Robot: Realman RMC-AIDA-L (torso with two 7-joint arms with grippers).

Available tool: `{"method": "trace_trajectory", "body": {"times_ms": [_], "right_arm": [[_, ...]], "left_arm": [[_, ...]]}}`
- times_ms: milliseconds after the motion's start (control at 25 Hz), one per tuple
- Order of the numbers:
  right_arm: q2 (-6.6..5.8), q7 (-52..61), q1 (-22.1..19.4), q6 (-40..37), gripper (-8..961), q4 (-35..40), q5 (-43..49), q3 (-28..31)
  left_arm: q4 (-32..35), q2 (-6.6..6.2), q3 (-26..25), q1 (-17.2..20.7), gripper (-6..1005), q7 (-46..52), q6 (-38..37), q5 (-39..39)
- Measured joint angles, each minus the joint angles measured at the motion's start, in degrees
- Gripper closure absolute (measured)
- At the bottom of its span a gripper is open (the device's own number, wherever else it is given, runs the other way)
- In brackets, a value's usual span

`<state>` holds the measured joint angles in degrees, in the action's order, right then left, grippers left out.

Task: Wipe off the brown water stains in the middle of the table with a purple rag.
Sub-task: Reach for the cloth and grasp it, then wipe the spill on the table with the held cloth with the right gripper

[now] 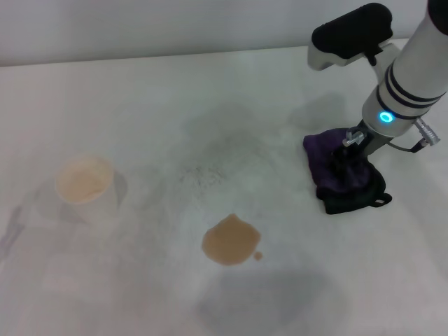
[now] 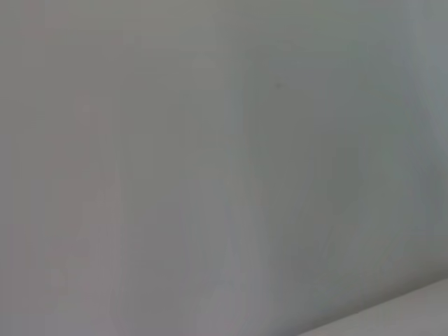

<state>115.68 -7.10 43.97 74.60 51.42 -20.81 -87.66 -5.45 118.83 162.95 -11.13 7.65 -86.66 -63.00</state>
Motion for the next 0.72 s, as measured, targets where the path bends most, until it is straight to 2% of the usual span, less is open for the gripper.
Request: {"method": "trace_trajectory", "body": {"times_ms": [400,560,720], "right_arm": [[0.10,-0.4,1.5,0.5,783,0.1,-0.4,-4.0],[0.34,-0.6,1.8,1.4,833,1.3,-1.5,-5.9],[0.45,0.3,1.5,1.7,858,4.2,-5.5,-10.6]], "left_arm": [[0.0,0.00,0.0,-0.7,107,0.0,0.9,-0.6],[0.0,0.00,0.0,-0.9,107,0.0,1.4,-1.2],[0.0,0.04,0.0,-1.2,107,0.0,1.4,-1.8]]}}
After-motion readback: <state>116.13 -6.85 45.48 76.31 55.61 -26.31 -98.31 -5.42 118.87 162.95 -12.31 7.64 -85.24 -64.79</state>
